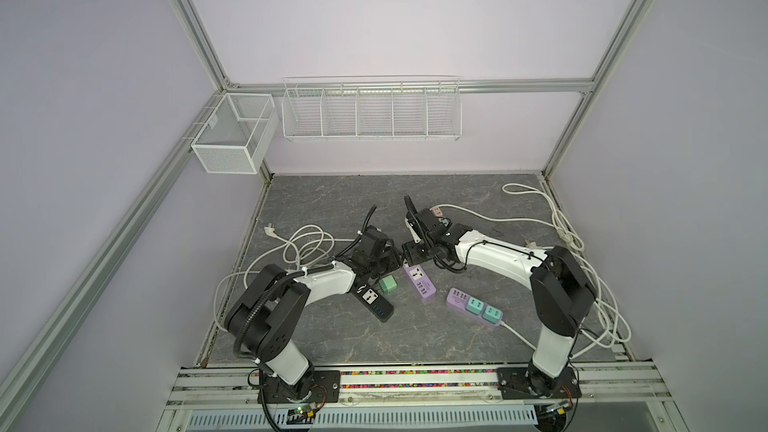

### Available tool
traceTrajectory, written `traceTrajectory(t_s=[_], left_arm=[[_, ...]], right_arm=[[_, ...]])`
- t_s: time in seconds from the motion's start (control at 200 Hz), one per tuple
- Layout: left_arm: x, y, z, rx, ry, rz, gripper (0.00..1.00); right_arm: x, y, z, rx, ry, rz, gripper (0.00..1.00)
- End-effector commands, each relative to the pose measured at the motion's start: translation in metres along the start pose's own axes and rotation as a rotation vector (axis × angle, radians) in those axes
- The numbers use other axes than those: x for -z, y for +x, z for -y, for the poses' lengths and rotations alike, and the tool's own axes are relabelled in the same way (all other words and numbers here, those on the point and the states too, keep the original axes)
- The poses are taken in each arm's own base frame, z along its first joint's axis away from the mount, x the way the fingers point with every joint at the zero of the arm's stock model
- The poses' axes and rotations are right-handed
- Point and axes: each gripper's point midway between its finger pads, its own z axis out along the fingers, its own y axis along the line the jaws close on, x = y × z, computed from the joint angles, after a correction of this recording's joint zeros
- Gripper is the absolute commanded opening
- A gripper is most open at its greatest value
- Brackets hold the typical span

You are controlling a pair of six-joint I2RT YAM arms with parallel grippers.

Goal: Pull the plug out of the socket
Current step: 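Close the right gripper on the pink adapter while the left gripper holds the purple strip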

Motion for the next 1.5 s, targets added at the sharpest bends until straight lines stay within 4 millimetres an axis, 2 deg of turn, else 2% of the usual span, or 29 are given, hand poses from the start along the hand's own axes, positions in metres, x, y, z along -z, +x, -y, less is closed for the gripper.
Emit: traceTrajectory(t_s=[0.0,0.32,0.925,1.23,1.5], left_arm=[[-0.009,-0.008,0.01,0.021,0.027,0.001,0.46],[-0.023,0.002,-0.008,0.049,-0.033,-0.045,0.4],[-0.018,0.016,-0.036,0.054,-0.117,-0.06,0.35],[-0.016,0.018,-0.039,0.058,-0.125,-0.062,0.34],[-0.016,0.022,-0.045,0.063,-0.138,-0.066,0.33]], right_arm=[[-0.004,-0.003,0.005,0.014,0.011,-0.001,0.69],[-0.014,-0.001,0.001,0.025,-0.008,-0.018,0.65],[-0.036,0.014,-0.001,0.031,-0.022,-0.075,0.56],[-0.035,0.012,0.0,0.039,-0.017,-0.074,0.48],[-0.032,0.011,-0.004,0.047,-0.035,-0.063,0.38]])
